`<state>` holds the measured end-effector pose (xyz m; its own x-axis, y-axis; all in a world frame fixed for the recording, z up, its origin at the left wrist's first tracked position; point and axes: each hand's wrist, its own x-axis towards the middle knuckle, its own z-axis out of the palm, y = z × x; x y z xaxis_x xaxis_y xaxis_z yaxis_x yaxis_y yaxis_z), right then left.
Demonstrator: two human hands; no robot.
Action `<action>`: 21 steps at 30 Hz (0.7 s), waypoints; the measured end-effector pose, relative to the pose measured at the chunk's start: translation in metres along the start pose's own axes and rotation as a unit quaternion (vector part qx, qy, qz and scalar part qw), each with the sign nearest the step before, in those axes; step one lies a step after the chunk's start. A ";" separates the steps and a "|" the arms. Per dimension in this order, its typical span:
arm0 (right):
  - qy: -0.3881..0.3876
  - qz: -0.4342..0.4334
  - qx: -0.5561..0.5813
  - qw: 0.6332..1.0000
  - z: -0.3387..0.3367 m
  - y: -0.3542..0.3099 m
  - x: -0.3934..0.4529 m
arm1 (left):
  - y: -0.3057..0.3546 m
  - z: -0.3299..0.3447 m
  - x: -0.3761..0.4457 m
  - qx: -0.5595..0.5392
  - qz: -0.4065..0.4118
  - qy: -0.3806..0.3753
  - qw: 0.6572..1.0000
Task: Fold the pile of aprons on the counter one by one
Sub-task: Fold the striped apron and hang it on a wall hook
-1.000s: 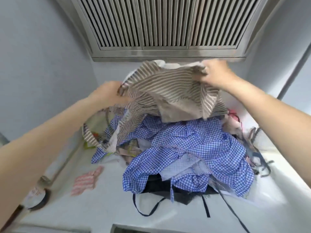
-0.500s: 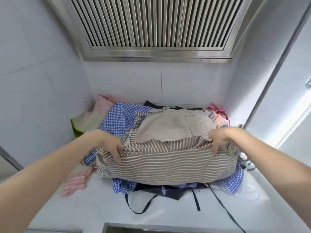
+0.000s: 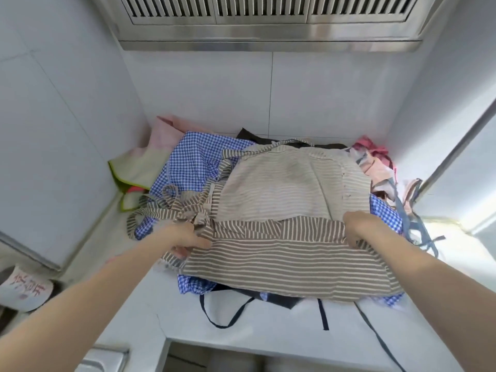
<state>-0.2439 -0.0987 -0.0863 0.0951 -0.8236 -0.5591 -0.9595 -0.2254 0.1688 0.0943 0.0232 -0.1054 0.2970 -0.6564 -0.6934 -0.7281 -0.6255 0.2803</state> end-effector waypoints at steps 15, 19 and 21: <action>0.211 -0.017 -0.108 0.971 -0.007 -0.060 -0.011 | -0.011 0.026 -0.001 0.105 0.082 0.220 0.966; 0.217 -0.260 -0.082 0.937 0.008 -0.096 -0.020 | 0.010 0.043 -0.006 0.258 0.272 0.279 0.884; 0.119 -0.300 -0.084 0.943 0.027 -0.107 -0.020 | 0.016 0.058 -0.002 0.295 0.322 0.175 0.883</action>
<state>-0.1497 -0.0444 -0.1150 0.6826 -0.6108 -0.4012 -0.6609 -0.7503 0.0177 0.0463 0.0387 -0.1378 -0.1979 -0.9501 -0.2411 -0.9798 0.1850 0.0753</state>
